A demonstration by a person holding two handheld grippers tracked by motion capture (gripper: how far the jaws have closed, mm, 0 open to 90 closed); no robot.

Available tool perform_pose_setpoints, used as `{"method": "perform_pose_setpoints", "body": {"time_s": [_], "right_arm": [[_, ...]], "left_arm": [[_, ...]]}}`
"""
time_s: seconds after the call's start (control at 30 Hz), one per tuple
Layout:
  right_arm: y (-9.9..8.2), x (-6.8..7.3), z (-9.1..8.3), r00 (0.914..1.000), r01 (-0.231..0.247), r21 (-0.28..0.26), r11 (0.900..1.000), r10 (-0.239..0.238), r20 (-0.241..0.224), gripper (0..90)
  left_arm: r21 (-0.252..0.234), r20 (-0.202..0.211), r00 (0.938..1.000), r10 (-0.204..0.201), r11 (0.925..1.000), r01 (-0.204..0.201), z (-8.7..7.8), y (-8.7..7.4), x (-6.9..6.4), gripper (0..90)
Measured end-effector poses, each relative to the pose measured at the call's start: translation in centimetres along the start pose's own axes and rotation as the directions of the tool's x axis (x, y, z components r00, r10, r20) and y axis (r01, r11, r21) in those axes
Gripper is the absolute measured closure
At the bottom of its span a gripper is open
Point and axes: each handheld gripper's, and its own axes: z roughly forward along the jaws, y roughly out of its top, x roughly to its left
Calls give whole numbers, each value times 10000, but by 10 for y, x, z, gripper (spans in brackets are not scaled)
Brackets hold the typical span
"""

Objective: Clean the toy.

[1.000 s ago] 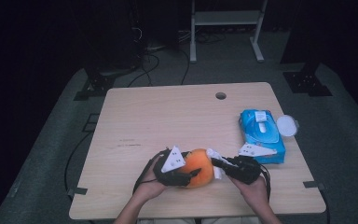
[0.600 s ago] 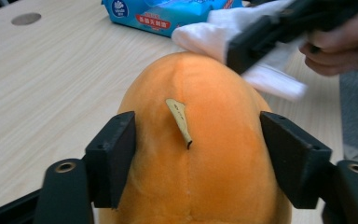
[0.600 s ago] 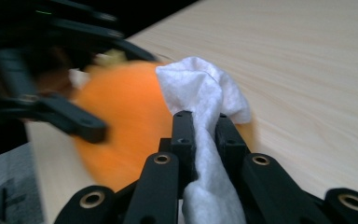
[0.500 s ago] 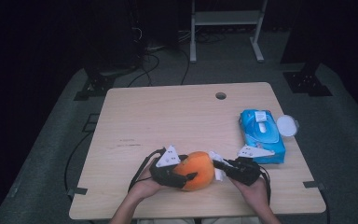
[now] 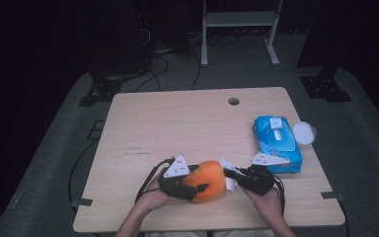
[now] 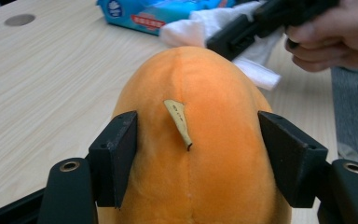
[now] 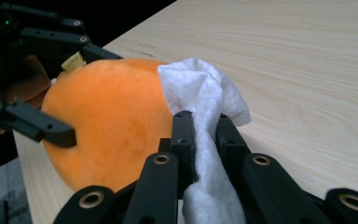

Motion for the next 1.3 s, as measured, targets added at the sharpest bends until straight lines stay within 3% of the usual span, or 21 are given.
{"method": "perform_pose_setpoints", "body": {"time_s": [0.07, 0.13, 0.23, 0.3, 0.43, 0.53, 0.57, 0.67, 0.77, 0.83, 0.9, 1.0, 1.07, 1.17, 1.3], "right_arm": [[3, 10, -2, 9994, 310, -142, 9994, -313, -179, 799], [9, 21, -3, 9949, 673, -427, 9968, -703, -718, 799], [11, 27, -2, 9911, 1055, -397, 9936, -1083, -775, 799], [6, 15, 0, 9950, 563, -359, 9978, -590, -800, 799], [0, -3, -1, 9998, -64, -96, 9999, 62, -210, 799], [4, 7, -3, 9992, 99, -247, 9996, -109, -383, 800], [10, 19, -5, 9956, 490, -504, 9975, -528, -774, 800], [11, 22, -5, 9937, 720, -505, 9961, -760, -821, 800], [5, 8, -3, 9980, 238, -280, 9993, -254, -584, 799], [0, -4, -1, 9999, 4, -50, 10000, -5, -167, 799], [-6, -13, 0, 9988, -464, 37, 9989, 465, -146, 799], [-3, -7, 1, 9986, -404, -121, 9991, 400, -332, 800], [6, 4, -4, 9968, -160, -574, 9982, 114, -794, 799], [5, 3, -4, 9981, -35, -460, 9989, 6, -617, 799], [-10, -13, 4, 9972, -726, 100, 9973, 728, -158, 800]], "left_arm": [[48, 33, 10000, 81, 10000, -82, 0, 0, 0, 318], [-5, 121, 9999, 93, 10000, -93, 0, -1, 0, 320], [-12, 190, 9998, 108, 9999, -108, -1, -1, 0, 319], [-9, 339, 9992, 201, 9998, -201, -1, -1, -1, 315], [-25, 450, 9984, 340, 9994, -340, 0, 0, -4, 310], [9, 480, 9976, 495, 9988, -496, 2, 0, -7, 304], [-32, 475, 9977, 487, 9988, -486, 2, -1, -8, 304], [-29, 583, 9966, 589, 9983, -588, 2, -1, -8, 303], [7, 638, 9959, 634, 9980, -636, 2, -1, -8, 305], [-20, 715, 9956, 612, 9981, -612, 0, -2, -7, 306], [-37, 741, 9956, 581, 9983, -580, -1, -3, -6, 305], [-25, 716, 9955, 626, 9980, -626, -1, -4, -5, 304], [-119, 743, 9955, 583, 9983, -576, 0, -4, -5, 301], [-150, 774, 9956, 533, 9985, -523, 0, -5, -5, 301], [-137, 738, 9959, 531, 9985, -522, -1, -5, -5, 298]]}}
